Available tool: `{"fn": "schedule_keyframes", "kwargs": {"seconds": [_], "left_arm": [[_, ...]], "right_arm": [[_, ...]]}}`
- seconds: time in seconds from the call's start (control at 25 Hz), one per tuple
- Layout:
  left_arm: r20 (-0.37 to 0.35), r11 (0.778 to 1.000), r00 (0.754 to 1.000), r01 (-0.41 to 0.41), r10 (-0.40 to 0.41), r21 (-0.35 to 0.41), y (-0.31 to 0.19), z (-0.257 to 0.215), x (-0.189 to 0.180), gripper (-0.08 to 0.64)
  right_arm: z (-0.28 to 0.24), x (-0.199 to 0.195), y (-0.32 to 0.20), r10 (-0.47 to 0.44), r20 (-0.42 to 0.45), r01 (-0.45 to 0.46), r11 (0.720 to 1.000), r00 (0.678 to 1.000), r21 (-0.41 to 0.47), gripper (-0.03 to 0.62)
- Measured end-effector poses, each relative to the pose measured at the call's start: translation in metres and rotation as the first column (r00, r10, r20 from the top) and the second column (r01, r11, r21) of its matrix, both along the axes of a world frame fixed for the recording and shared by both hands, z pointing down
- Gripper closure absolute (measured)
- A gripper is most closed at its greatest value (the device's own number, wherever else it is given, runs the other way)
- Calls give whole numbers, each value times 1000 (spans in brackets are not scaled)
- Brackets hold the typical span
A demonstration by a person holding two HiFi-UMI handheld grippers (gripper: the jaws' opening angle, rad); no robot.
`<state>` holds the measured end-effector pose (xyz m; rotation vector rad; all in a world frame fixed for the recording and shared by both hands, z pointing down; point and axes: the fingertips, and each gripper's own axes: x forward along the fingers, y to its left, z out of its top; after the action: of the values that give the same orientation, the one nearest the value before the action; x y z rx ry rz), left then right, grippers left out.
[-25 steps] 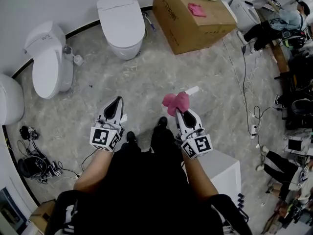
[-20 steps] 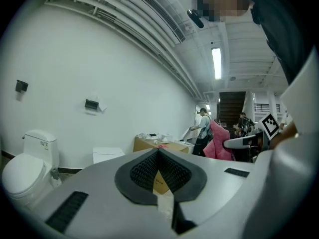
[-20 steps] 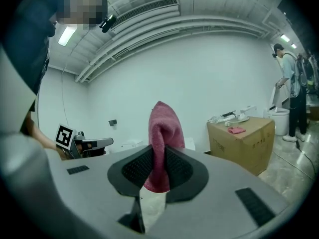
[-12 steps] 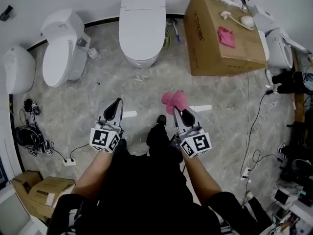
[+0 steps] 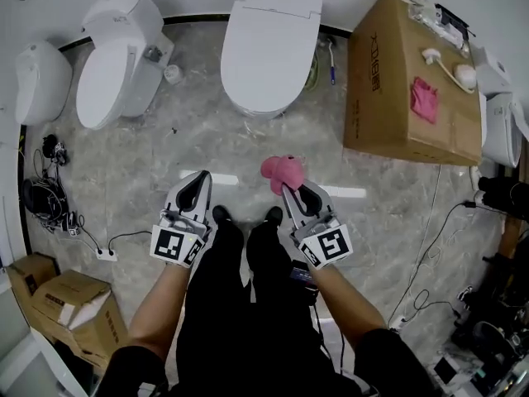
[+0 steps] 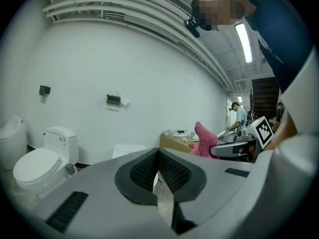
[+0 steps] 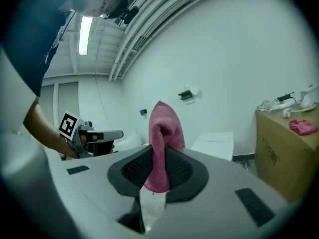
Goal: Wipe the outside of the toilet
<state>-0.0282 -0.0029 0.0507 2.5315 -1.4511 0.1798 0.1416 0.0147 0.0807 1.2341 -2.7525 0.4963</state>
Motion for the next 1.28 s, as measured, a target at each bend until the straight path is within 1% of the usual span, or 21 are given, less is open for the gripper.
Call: {"fn": "schedule_keyframes", "kwargs": {"seconds": [0.08,0.24,0.44,0.68,0.8,0.88,1.04,1.16,1.28], "left_arm": [[-16,1000,1000,3,-3,-8,-14,26,-7,546],[-39,1000,999,2,-3,-23,-46,85,-27,546],[-51,998,999,-13,10,-58,-68,156,-49,546],[-11,994,998,-68,68,-82,-83,241,-58,546],[-1,995,997,-79,79,-65,-97,283,-66,546],[-1,996,997,-75,75,-52,-109,310,-73,546],[-10,996,996,-86,85,-22,-142,358,-86,546],[18,993,993,-115,115,16,-166,383,-93,546],[48,988,989,-142,139,65,-185,394,-103,546]], "right_arm": [[21,-14,-18,-23,-12,23,1000,1000,8,512],[67,-36,-56,4,-27,-3,1000,1000,18,512],[141,-73,-84,-12,-70,12,1000,997,-8,512],[241,-121,-106,-65,-107,61,997,992,-36,512],[287,-149,-115,-107,-119,105,994,987,-18,512],[311,-165,-122,-128,-110,129,992,986,0,512],[352,-182,-151,-128,-92,132,990,987,40,512],[372,-193,-174,-118,-79,124,989,990,74,512],[386,-212,-193,-116,-69,123,986,991,112,512]]}}
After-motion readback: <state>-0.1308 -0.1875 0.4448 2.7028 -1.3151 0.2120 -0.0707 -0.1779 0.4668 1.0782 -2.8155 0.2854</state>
